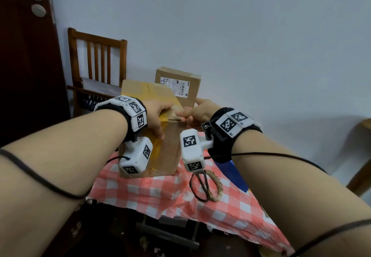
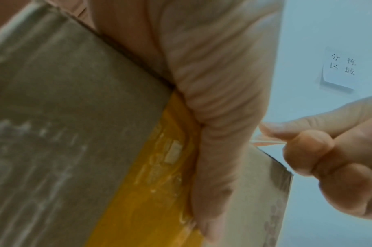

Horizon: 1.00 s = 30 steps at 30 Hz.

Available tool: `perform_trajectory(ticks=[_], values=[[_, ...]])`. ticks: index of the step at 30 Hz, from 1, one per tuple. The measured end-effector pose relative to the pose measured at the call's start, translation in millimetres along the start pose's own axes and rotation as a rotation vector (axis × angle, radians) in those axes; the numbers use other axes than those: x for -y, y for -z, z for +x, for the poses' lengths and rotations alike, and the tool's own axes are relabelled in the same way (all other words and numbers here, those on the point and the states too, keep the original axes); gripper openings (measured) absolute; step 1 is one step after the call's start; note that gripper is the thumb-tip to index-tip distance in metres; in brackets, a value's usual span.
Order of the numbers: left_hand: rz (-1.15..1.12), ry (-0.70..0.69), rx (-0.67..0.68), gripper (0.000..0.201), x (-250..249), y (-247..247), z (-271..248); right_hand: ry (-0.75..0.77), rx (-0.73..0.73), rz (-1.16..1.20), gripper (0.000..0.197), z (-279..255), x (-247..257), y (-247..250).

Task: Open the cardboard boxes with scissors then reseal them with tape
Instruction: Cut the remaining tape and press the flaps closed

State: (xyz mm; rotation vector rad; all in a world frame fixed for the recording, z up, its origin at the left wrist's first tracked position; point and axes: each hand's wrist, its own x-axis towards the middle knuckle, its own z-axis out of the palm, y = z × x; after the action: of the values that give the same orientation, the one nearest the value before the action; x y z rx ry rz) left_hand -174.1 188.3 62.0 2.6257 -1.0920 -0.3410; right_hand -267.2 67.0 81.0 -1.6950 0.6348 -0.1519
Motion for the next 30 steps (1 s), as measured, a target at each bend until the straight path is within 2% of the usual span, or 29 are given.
perform_trajectory(ticks=[1,5,10,14,17,18,19,21,23,26,28,30], values=[[0.008,0.002,0.001,0.112,-1,0,1,-0.014,0.015,-0.037,0.023,-4,-1,0],[0.033,0.004,-0.006,0.11,-2,1,1,-0.007,-0.005,-0.084,0.039,-4,-8,2],[0.049,-0.001,-0.006,0.108,-4,1,2,0.009,0.021,-0.072,0.023,-2,-17,2],[0.08,-0.006,0.003,0.107,-5,0,4,0.056,0.007,-0.09,0.02,-5,-20,2],[0.125,-0.02,0.015,0.102,-7,1,5,0.112,-0.027,-0.209,0.049,-1,-22,0],[0.125,-0.021,0.025,0.098,-7,2,6,0.133,-0.033,-0.245,0.051,0,-22,0],[0.112,-0.014,0.041,0.094,-6,4,6,0.169,-0.03,-0.291,0.046,0,-22,1],[0.068,0.0,0.073,0.087,-5,6,6,0.255,-0.027,-0.452,0.024,1,-25,3],[0.026,-0.001,0.088,0.081,-5,9,5,0.315,-0.017,-0.674,0.027,4,-36,5],[-0.031,-0.026,0.081,0.07,-7,7,4,0.28,-0.003,-0.939,0.041,10,-55,10],[-0.061,-0.026,0.053,0.072,-4,4,3,0.328,-0.104,-0.902,0.034,13,-52,14],[-0.074,-0.026,0.02,0.077,-2,1,3,0.438,-0.215,-0.725,0.028,12,-42,18]])
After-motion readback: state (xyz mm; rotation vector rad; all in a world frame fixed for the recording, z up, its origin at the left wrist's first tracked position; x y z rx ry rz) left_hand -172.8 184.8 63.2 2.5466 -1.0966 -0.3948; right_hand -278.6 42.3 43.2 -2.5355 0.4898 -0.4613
